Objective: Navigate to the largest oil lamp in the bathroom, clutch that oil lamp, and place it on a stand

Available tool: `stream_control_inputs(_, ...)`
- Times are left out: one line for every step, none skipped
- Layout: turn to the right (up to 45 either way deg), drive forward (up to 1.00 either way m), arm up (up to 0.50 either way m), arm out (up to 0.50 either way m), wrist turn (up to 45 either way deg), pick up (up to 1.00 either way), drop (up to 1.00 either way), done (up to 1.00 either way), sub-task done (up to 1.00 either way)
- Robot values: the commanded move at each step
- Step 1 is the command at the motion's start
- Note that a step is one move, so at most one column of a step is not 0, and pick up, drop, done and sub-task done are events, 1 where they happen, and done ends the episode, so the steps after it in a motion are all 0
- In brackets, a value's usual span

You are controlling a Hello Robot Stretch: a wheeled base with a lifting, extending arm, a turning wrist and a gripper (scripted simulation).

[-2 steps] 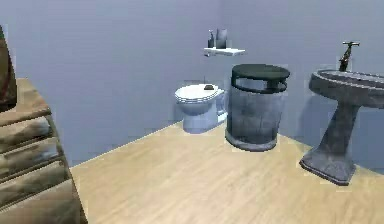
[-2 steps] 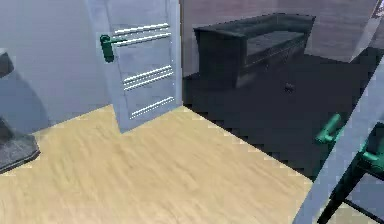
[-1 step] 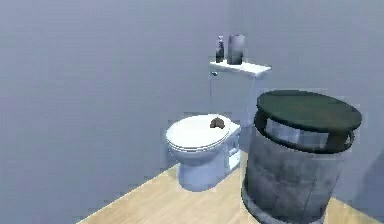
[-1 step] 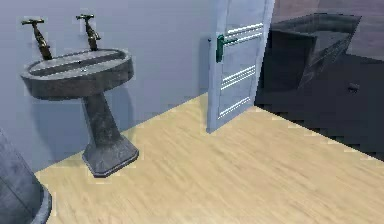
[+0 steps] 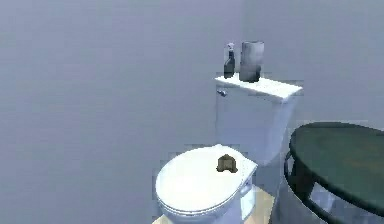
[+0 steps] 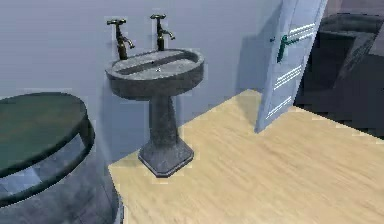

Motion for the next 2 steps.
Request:
stream_control_inputs(-45.0, 0.00, 0.00, 0.00, 0.0, 0.00, 0.00, 0.00, 0.00)
stream_control_inputs(-33.0, 0.00, 0.00, 0.00, 0.0, 0.00, 0.00, 0.00, 0.00)
